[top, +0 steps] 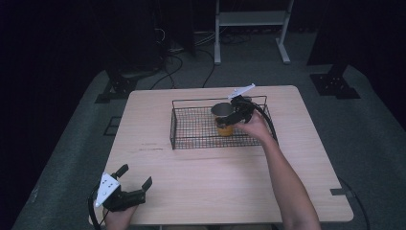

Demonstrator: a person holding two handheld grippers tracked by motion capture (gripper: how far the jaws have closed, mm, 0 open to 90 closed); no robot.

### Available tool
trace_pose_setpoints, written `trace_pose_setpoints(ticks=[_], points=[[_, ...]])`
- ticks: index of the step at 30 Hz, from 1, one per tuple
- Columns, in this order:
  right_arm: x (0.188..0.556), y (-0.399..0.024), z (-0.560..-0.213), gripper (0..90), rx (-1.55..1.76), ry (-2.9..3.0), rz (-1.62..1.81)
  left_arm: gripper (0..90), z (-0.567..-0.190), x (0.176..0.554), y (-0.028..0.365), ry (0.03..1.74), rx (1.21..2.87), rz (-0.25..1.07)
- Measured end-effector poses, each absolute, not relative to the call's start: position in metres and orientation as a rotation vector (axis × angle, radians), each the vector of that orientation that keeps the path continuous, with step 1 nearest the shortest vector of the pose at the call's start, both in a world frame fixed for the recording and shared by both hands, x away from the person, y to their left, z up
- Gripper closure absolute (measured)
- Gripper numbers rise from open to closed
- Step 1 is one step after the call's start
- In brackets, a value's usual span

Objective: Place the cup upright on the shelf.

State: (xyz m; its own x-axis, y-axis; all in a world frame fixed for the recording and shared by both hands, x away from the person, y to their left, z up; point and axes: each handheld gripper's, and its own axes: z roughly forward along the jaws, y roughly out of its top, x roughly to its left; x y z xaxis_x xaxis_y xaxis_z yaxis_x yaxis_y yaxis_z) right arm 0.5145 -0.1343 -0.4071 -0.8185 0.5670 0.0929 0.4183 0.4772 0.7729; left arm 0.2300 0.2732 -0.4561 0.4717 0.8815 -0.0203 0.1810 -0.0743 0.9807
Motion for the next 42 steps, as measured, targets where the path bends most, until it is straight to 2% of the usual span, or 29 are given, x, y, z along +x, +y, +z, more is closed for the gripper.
trace_pose_setpoints(ticks=[13, 42], points=[[0.509, -0.135, -0.406, 12.4, 0.815, 2.577, 1.133, 0.1, -0.456, 0.23, 0.273, 0.954, 1.561, 0.76], [0.501, -0.146, -0.401, 12.5, 0.8, 2.595, 1.08, 0.1, -0.455, 0.229, 0.273, 0.951, 1.558, 0.763]])
